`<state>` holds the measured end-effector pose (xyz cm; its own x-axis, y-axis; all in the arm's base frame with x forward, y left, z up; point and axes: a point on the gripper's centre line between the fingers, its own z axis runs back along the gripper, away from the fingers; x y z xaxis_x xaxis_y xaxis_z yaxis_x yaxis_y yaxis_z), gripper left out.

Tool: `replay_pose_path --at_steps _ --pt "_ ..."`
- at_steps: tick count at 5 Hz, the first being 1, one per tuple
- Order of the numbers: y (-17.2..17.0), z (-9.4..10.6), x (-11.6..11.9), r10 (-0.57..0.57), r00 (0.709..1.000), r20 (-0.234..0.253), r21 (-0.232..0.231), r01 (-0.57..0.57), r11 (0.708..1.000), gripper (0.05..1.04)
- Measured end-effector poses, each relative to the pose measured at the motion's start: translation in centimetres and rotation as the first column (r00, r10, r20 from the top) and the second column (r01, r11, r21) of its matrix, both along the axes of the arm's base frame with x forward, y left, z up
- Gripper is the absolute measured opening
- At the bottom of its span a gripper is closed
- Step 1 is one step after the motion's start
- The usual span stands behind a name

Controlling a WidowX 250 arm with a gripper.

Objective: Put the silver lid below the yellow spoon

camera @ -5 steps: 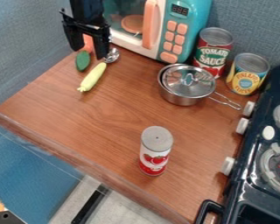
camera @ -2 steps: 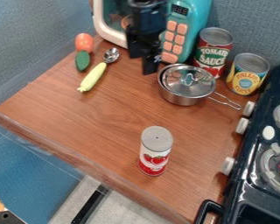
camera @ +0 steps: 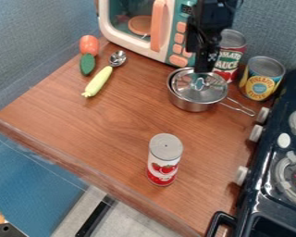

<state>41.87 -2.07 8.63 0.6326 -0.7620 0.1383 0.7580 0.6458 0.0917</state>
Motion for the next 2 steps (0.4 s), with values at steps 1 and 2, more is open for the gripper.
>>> replay_pose_path --at_steps 1,2 --pt "0.2 -1.2 1.0 -0.049 0.999 -0.015 0.023 0.049 0.999 0.999" --pt "0.4 -2.5 1.0 -0.055 0.997 -0.049 0.033 0.057 0.998 0.999"
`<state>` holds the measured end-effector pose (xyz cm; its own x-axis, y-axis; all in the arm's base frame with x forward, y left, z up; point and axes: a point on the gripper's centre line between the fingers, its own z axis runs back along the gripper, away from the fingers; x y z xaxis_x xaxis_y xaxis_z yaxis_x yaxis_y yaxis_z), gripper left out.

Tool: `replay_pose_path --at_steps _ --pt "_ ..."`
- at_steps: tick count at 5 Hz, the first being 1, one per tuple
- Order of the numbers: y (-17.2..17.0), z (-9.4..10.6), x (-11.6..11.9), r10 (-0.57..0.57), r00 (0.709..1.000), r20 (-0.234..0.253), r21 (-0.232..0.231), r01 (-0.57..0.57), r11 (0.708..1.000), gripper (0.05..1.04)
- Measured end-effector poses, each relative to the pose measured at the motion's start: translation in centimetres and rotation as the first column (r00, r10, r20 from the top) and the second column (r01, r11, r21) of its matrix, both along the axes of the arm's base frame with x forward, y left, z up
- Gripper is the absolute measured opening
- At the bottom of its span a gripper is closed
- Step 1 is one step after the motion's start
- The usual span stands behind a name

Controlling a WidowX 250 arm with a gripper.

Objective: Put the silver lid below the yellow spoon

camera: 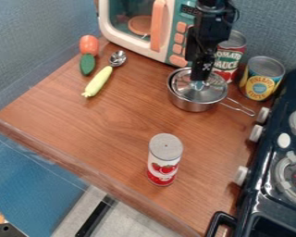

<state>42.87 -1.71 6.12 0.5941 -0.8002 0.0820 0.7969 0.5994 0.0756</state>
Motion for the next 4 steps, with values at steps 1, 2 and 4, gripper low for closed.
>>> replay_pose_path --at_steps 1,2,4 --pt "0.0 -0.8 0.4 -0.001 1.000 -0.018 0.003 0.001 1.000 0.999" --pt "0.0 -1.6 0.5 -0.014 0.999 -0.038 0.006 0.014 1.000 0.999" --pt "-0.8 -3.2 1.4 -0.052 0.997 -0.064 0.006 0.053 0.999 0.942"
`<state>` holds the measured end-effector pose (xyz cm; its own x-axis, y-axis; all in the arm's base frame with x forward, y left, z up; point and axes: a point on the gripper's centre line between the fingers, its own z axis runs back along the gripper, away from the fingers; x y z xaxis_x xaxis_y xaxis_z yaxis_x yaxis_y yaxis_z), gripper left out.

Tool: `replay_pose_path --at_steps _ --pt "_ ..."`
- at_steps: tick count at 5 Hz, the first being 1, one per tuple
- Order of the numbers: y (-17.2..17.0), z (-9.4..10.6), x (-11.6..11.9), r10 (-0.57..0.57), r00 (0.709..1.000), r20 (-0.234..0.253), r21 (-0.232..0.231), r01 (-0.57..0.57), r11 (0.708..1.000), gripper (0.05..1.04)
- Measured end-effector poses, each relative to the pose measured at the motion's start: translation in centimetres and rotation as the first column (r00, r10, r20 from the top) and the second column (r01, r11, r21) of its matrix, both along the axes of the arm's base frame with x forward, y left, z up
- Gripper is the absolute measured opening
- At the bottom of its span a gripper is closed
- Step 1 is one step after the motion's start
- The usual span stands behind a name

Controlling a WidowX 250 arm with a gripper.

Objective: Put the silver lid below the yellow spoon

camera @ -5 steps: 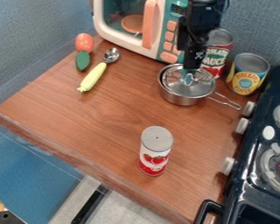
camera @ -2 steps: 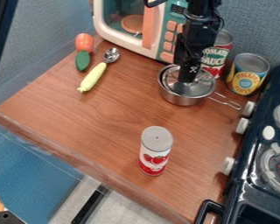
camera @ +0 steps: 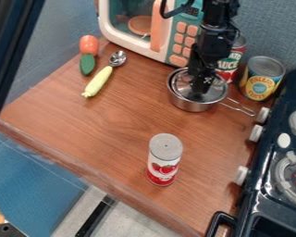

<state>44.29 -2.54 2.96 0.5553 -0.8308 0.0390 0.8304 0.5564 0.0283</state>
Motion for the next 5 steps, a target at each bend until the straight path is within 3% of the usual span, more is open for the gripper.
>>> replay_pose_path --at_steps 2,3,4,5 --pt "-0.1 -0.5 0.1 0.000 1.000 0.022 0.013 0.000 1.000 0.346" --pt "0.1 -0.5 -0.4 -0.002 0.999 0.032 0.022 0.001 1.000 0.143" --pt "-0.1 -0.5 -0.8 -0.001 1.000 0.030 0.020 0.000 1.000 0.060" --pt "-0.4 0.5 -1.6 -0.008 0.999 0.048 0.033 0.007 0.999 0.054"
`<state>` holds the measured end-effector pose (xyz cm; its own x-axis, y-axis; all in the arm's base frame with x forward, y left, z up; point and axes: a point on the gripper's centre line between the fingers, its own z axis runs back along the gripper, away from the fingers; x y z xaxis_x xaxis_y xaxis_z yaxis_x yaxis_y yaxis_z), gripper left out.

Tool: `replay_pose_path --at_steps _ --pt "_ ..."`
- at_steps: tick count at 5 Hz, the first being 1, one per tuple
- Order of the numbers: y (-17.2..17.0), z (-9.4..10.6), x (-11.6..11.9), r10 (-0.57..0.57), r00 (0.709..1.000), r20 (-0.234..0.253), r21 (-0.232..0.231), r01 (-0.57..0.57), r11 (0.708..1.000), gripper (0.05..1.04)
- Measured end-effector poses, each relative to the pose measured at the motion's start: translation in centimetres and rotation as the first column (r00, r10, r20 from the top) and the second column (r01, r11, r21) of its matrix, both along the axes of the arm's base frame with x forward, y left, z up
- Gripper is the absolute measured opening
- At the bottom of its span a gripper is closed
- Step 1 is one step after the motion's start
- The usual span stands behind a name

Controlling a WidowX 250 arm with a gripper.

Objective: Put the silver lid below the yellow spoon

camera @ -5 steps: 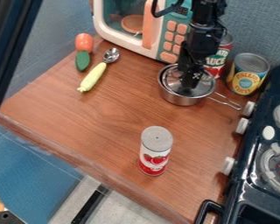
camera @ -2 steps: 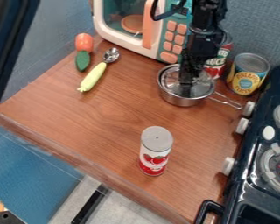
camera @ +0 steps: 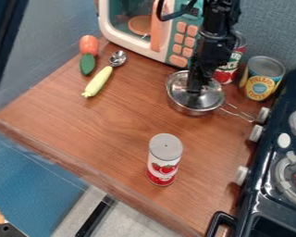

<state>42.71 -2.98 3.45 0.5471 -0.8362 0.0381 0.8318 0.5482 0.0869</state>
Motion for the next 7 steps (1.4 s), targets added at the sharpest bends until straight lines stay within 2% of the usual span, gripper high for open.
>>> replay_pose_path --at_steps 1,2,3,4,5,6,7 --pt "0.5 2.9 -1.3 0.011 0.998 0.057 -0.016 -0.010 1.000 0.054" --pt "3.4 5.0 -3.7 0.094 0.992 0.082 -0.019 -0.093 0.995 0.054" --pt "6.0 4.8 -6.4 0.160 0.985 0.058 -0.038 -0.158 0.987 0.054" --pt "9.0 3.9 -9.3 0.231 0.972 0.041 -0.034 -0.230 0.973 0.054" --pt "11.6 2.6 -12.7 0.320 0.947 0.004 -0.056 -0.319 0.946 0.054" --pt "12.4 1.9 -15.0 0.377 0.926 -0.020 -0.076 -0.377 0.923 0.054" --pt "14.5 0.8 -16.0 0.430 0.902 -0.036 -0.036 -0.431 0.902 0.054"
